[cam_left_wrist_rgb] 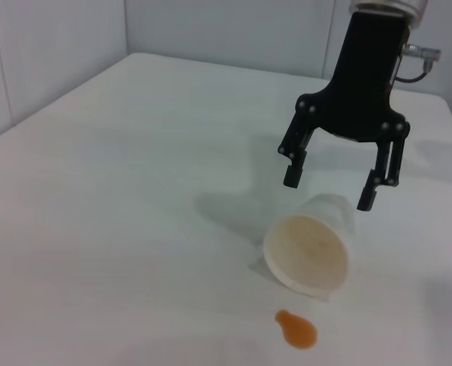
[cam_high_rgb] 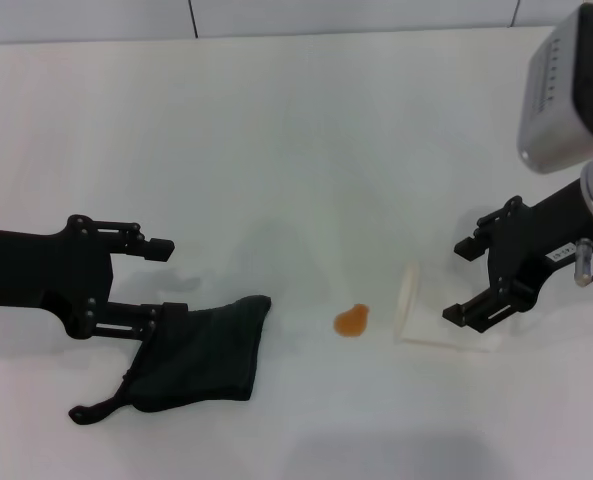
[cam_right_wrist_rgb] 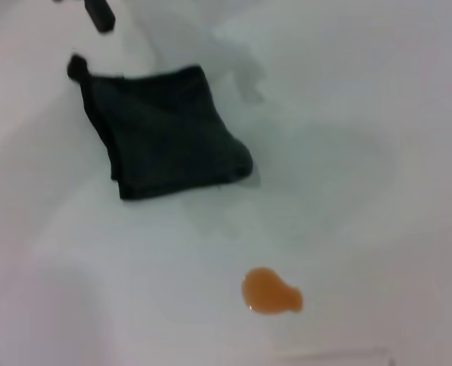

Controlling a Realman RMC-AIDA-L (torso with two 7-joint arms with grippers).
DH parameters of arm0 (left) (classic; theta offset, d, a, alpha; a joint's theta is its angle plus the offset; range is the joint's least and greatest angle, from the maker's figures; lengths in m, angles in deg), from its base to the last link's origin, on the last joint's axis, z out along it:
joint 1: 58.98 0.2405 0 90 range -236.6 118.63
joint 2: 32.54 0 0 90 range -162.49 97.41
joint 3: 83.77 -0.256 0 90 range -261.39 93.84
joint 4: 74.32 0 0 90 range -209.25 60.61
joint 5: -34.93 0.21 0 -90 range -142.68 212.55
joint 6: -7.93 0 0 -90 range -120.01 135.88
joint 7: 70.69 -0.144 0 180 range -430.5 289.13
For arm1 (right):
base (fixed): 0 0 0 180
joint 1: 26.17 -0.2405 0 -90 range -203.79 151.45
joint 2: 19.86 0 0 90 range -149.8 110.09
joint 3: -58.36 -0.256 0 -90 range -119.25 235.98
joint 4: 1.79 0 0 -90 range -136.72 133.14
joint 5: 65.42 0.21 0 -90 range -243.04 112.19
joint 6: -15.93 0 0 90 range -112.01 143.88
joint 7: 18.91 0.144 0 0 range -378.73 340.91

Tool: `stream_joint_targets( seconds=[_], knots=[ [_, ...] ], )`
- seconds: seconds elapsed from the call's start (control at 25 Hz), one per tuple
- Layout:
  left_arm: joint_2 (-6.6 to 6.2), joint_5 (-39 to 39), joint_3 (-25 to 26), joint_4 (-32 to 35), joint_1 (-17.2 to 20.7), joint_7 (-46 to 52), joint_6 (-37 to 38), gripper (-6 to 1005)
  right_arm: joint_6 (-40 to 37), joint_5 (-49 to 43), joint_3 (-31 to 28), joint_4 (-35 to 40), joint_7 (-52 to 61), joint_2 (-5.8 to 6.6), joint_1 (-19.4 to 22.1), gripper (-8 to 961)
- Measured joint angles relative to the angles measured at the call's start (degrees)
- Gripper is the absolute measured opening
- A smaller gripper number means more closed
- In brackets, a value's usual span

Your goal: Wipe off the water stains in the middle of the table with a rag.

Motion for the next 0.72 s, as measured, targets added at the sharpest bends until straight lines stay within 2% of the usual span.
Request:
stream_joint_targets(
  seconds=[0.72],
  knots=[
    [0.1,0.0,0.1,-0.3,0.1,0.0,0.0,715,0.6,-6.7,6.7,-0.6,4.3,-0.13,-1.7,775]
  ],
)
